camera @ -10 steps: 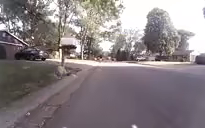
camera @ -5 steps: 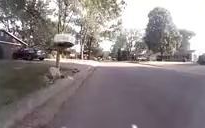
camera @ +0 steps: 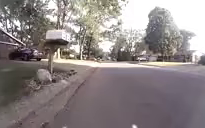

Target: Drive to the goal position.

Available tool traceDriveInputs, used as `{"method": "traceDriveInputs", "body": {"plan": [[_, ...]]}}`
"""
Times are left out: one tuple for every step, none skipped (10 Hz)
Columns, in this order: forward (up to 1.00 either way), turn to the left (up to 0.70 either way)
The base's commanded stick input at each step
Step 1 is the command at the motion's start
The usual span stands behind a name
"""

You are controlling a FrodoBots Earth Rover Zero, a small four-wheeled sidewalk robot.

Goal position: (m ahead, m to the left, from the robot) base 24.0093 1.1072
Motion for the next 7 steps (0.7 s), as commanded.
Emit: {"method": "traceDriveInputs", "body": {"plan": [[1.0,0.0],[1.0,0.0],[1.0,0.0],[1.0,0.0],[1.0,0.0],[1.0,0.0],[1.0,0.0]]}}
